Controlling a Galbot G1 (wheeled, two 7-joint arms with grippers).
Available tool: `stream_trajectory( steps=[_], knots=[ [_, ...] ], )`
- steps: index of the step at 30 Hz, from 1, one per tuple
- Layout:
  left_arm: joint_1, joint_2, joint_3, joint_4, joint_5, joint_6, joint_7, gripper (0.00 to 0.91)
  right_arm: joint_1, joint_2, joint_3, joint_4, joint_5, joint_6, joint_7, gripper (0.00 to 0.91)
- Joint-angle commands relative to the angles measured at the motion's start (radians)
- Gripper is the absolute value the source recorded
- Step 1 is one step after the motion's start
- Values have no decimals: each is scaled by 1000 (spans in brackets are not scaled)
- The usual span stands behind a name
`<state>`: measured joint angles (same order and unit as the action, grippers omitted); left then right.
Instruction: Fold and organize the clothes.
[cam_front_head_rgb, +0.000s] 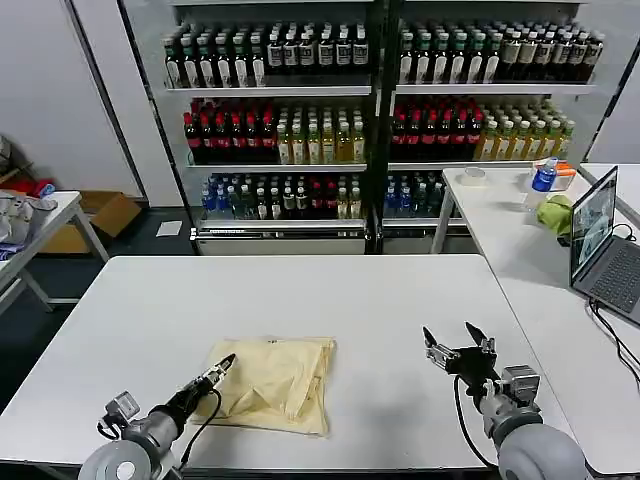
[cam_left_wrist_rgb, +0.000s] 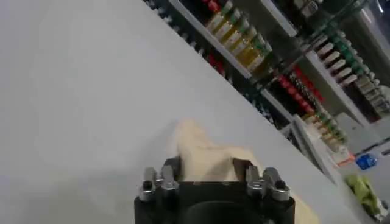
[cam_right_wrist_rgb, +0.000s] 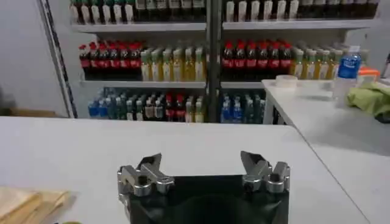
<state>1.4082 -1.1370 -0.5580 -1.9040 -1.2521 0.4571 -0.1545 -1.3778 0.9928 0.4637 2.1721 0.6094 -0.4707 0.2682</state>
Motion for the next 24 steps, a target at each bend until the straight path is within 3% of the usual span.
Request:
stream_trajectory(
  steps=[1, 17, 20, 24],
  knots=[
    [-3, -19, -8, 21, -58, -12, 13, 10, 1, 1, 2, 1, 0, -1, 1, 907],
    [-4, -44, -94, 6, -238, -18, 6, 10, 9, -9, 6, -2, 11, -2, 5, 907],
    [-9, -22, -176, 6, -302, -13, -16, 10, 10, -11, 8, -4, 14, -1, 5, 907],
    [-14, 63, -314, 13, -398, 3, -43, 10, 15, -13, 11, -6, 21, 0, 5, 907]
  ],
)
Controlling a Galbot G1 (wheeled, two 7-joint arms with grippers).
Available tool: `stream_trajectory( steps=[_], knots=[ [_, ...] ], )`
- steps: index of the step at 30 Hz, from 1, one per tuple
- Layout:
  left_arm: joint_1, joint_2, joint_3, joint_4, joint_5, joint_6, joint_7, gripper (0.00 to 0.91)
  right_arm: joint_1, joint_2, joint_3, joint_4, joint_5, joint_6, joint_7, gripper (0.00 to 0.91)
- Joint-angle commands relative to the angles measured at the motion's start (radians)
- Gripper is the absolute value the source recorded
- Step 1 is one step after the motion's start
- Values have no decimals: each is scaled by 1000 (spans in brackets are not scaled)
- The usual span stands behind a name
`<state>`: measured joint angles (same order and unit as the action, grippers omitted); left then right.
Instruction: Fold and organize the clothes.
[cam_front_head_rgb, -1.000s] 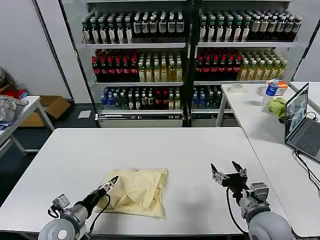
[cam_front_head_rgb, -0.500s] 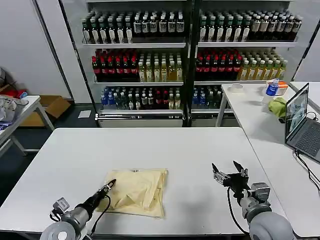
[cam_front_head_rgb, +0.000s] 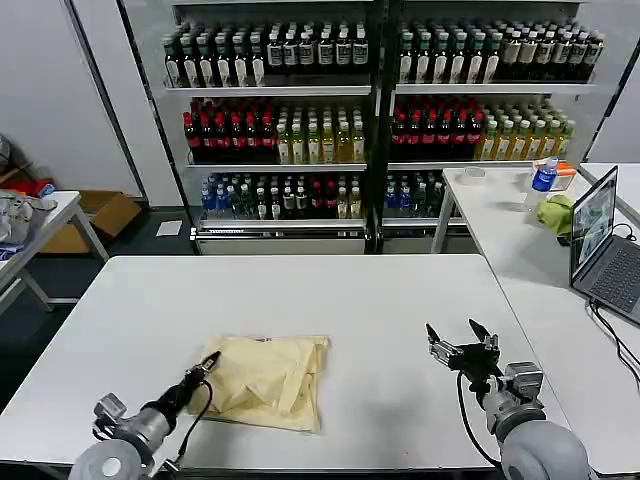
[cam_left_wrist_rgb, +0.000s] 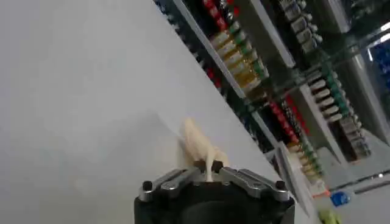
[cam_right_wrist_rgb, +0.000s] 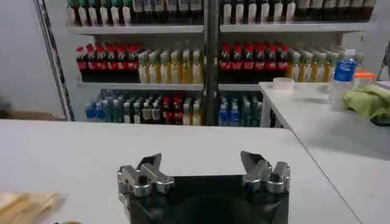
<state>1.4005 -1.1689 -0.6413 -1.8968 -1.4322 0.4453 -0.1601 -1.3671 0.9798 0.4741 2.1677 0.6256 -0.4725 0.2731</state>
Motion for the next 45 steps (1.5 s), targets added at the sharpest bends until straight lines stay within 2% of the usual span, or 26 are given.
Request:
stream_trajectory(
  steps=[1, 5, 9, 11, 16, 18, 21, 22, 24, 26, 31, 36, 37, 41, 45],
  knots=[
    [-8, 120, -276, 8, -236, 20, -47, 10, 8, -1, -1, -1, 6, 2, 0, 907],
    [-9, 253, -423, 22, -256, 44, -57, 10, 29, 4, -11, -5, 10, 3, 0, 907],
    [-5, 368, -542, 11, -181, 74, -60, 10, 47, 13, -24, -11, 12, 5, -1, 907],
    [0, 408, -544, -13, -1, 59, -25, 10, 55, 17, -31, -14, 12, 5, 0, 907],
    [-6, 457, -446, -159, 190, 46, 2, 10, 71, 16, -42, -16, 12, 4, 0, 907],
    [23, 439, -345, -239, 338, 32, 24, 10, 72, 20, -41, -17, 10, 5, 0, 907],
    [59, 381, -106, -273, 689, -6, 59, 10, 78, 29, -45, -24, 0, 6, 0, 907],
    [61, 362, 36, -256, 838, -20, 69, 10, 81, 31, -49, -27, -6, 6, 0, 907],
    [45, 318, 214, -171, 1055, -89, 68, 10, 84, 33, -53, -28, -15, 5, 0, 907],
    [12, 267, 329, -91, 1165, -119, 56, 10, 84, 33, -53, -28, -21, 5, 0, 907],
    [-67, 164, 446, -119, 1180, -91, 18, 10, 70, 21, -34, -29, -21, 7, -2, 907],
    [-131, 149, 485, -166, 1084, -42, -17, 10, 53, 25, -20, -28, -21, 10, -3, 907],
    [-162, 147, 489, -158, 1003, -29, -33, 10, 48, 27, -19, -28, -21, 11, -3, 907],
    [-197, 143, 515, -119, 914, -5, -79, 10, 42, 35, -19, -28, -24, 13, -4, 907],
    [-256, 104, 550, -71, 827, 12, -145, 10, 53, 41, -20, -26, -23, 11, -3, 907]
  ],
)
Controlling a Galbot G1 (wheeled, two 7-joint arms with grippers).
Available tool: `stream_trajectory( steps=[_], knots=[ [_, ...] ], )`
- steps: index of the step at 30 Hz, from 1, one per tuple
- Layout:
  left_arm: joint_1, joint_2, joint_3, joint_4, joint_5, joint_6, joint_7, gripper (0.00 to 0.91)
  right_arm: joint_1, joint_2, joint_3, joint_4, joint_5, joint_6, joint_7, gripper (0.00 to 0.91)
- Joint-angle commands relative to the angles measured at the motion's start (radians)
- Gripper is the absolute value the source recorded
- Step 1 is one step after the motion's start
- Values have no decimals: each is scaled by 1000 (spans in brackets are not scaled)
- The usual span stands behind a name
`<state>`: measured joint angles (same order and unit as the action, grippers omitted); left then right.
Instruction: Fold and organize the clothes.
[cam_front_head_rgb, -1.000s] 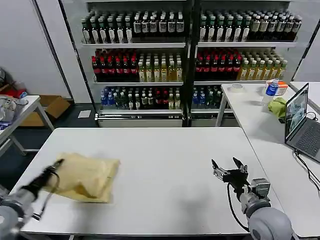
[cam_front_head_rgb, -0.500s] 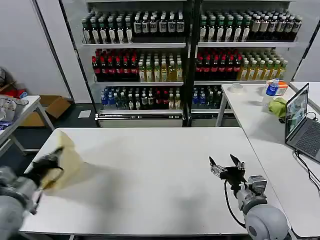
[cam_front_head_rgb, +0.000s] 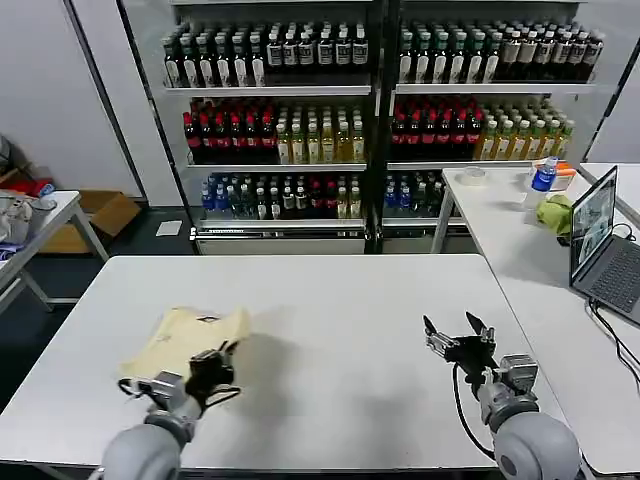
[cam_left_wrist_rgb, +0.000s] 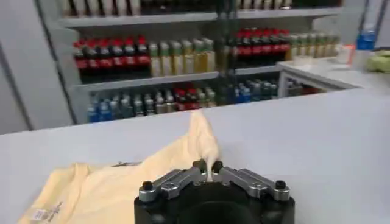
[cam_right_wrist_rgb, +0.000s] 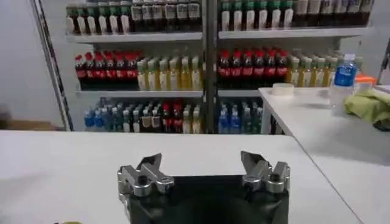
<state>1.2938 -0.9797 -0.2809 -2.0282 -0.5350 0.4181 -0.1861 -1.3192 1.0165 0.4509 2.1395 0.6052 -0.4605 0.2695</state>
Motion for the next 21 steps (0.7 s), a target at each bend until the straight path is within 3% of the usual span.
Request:
stream_trajectory(
  steps=[1, 15, 16, 17, 18, 21],
  knots=[
    [-178, -108, 202, 70, -105, 45, -135, 10, 8, 4, 3, 3, -2, -2, 1, 907],
    [-366, -278, 344, 205, -254, 16, -199, 10, 20, 11, 14, -12, -4, 2, -1, 907],
    [-372, -286, 352, 218, -250, 8, -198, 91, 20, 10, 17, -13, -6, 5, -3, 907],
    [-376, -292, 355, 226, -246, 5, -193, 403, 20, 9, 23, -13, -8, 9, -5, 907],
    [-378, -301, 354, 235, -248, 1, -180, 907, 18, 9, 28, -12, -10, 16, -10, 907],
    [-381, -321, 344, 269, -253, -53, -175, 907, 17, 13, 37, -9, -9, 33, -16, 907]
  ],
)
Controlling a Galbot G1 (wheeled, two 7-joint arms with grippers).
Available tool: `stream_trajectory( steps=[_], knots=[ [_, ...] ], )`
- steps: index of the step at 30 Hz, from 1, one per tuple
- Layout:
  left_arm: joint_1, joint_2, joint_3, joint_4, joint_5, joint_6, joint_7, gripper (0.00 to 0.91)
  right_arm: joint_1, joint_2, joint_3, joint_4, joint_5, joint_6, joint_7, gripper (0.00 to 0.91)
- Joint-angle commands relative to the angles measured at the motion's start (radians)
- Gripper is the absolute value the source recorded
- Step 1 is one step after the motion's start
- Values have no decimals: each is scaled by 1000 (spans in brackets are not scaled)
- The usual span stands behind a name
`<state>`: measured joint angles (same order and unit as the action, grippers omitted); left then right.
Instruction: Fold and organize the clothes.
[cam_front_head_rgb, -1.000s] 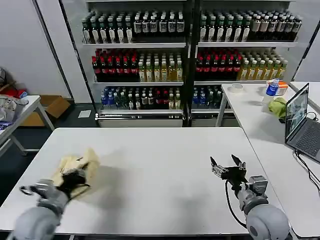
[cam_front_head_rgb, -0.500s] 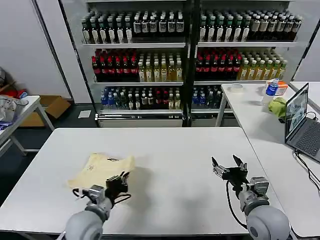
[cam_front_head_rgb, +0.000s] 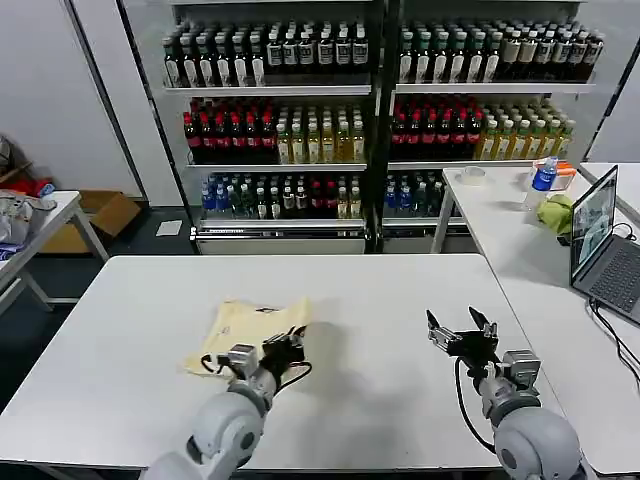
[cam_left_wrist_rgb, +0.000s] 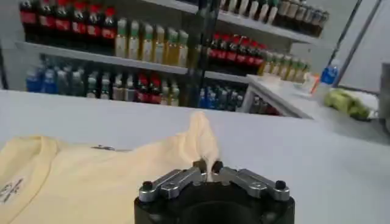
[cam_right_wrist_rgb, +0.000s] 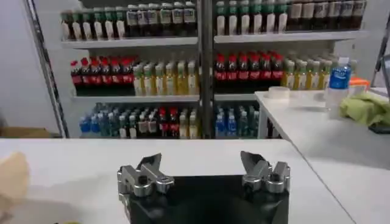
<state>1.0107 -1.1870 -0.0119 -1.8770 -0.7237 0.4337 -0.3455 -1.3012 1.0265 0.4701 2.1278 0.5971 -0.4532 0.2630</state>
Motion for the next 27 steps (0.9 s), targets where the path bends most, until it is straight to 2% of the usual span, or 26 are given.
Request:
stream_trajectory(
  steps=[1, 6, 11, 14, 16, 18, 22, 27],
  knots=[
    [-98, -117, 71, 119, -77, -77, -16, 907, -1, 3, 18, 2, -2, 27, -10, 907],
    [-87, -135, 49, 84, -183, -114, -7, 907, -2, 2, 6, 7, -10, 22, -11, 907],
    [-45, -132, -5, 32, -209, -118, 0, 907, 11, 11, -7, 0, -7, 24, -14, 907],
    [1, -101, -89, -30, -218, -137, 2, 907, 21, 16, -27, -9, -3, 33, -22, 907],
    [52, -52, -152, -68, -164, -166, 8, 907, 35, 27, -44, -18, 12, 39, -24, 907],
    [118, -1, -222, -97, -102, -202, 27, 907, 67, 54, -80, -38, 64, 37, -20, 907],
    [211, 81, -410, -141, -52, -216, 33, 907, 128, 113, -143, -91, 158, 28, -13, 907],
    [329, 119, -569, -169, -63, -226, 33, 907, 216, 199, -210, -195, 351, -6, 2, 907]
  ],
)
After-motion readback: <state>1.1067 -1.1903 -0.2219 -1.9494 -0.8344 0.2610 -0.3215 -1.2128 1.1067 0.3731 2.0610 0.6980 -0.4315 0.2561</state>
